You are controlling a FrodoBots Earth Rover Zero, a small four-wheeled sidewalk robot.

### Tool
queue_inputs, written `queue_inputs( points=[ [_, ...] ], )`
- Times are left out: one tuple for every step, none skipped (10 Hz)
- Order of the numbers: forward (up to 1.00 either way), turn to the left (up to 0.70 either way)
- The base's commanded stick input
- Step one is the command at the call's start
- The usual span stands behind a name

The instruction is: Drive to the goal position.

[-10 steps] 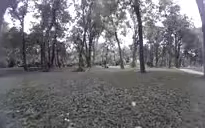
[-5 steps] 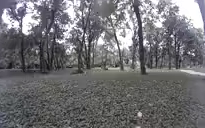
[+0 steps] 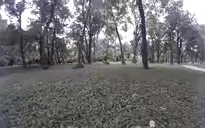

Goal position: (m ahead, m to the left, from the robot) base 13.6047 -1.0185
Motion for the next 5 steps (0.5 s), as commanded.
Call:
queue_inputs(
  points=[
    [0.7,0.0],
    [0.7,0.0],
    [0.7,0.0],
    [0.7,0.0],
    [0.7,0.0]
  ],
)
